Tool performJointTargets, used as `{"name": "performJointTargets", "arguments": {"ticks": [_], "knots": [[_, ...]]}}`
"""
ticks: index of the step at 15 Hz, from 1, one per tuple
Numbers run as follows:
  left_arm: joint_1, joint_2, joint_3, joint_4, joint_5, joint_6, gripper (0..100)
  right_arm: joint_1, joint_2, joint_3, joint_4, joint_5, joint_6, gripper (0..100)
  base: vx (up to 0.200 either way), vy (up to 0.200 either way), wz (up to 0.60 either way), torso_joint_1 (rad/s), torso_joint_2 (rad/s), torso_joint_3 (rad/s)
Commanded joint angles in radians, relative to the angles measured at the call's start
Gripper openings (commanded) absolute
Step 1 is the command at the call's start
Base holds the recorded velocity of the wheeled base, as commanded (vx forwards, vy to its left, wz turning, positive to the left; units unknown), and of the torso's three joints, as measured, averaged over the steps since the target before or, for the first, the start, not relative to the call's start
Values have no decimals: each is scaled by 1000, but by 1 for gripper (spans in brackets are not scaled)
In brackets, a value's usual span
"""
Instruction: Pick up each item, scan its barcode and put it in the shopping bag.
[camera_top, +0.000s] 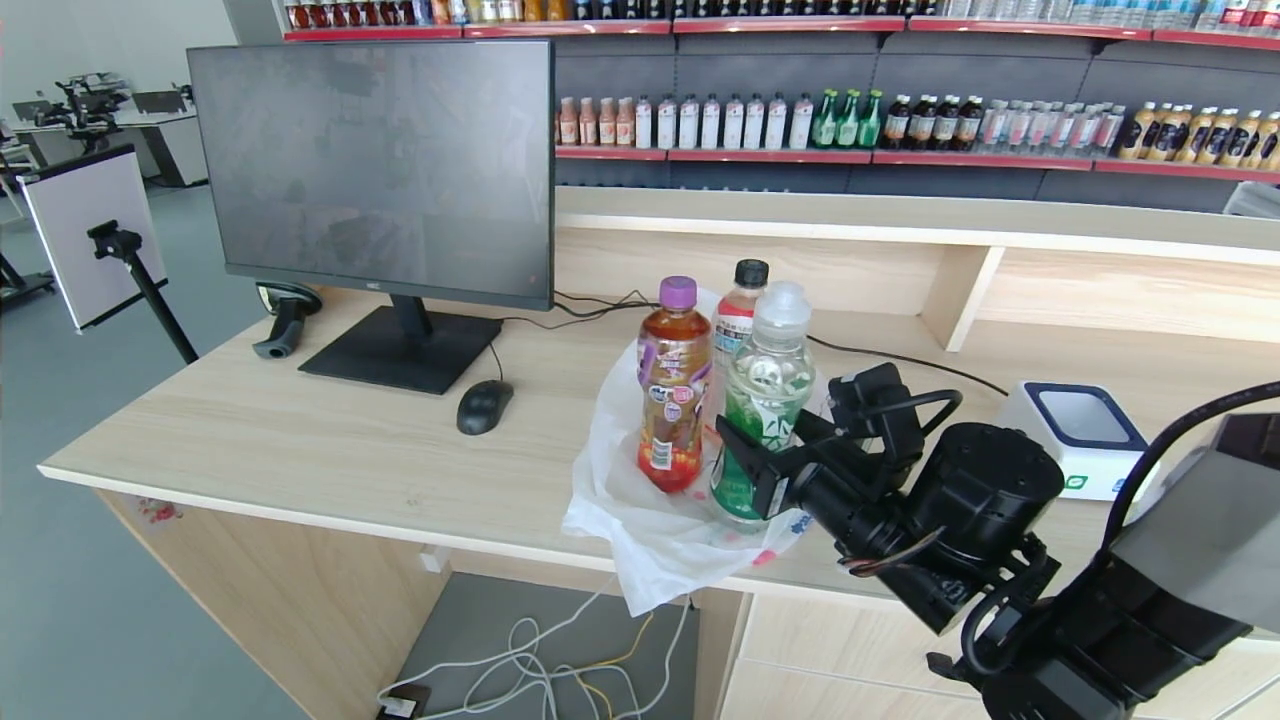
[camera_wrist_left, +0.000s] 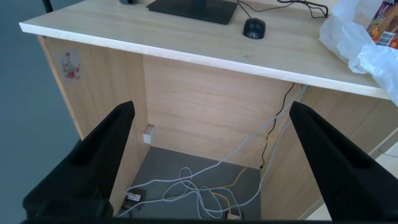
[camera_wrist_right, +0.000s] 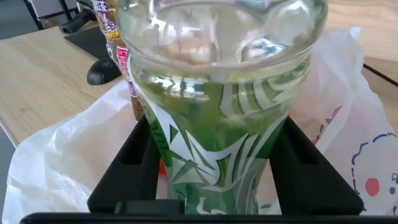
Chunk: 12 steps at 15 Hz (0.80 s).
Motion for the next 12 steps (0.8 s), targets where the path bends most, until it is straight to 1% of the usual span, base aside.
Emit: {"name": "performJointTargets", "arguments": {"ticks": [1, 3, 4, 10, 12], "knots": [[1, 1, 0, 0, 0, -1, 100, 4, 9, 2, -1, 1, 3, 0, 0, 0, 0, 0, 0, 0], [-1, 0, 0, 0, 0, 0, 100, 4, 13, -12, -1, 1, 11, 0, 0, 0, 0, 0, 0, 0], [-1, 1, 0, 0, 0, 0, 100, 4, 13, 3, -1, 1, 23, 100, 0, 0, 0, 0, 0, 0], [-1, 1, 0, 0, 0, 0, 100, 3, 5, 31, -1, 1, 32, 100, 0, 0, 0, 0, 0, 0], [1, 0, 0, 0, 0, -1, 100, 4, -64, 109, -1, 1, 32, 100, 0, 0, 0, 0, 0, 0]]}}
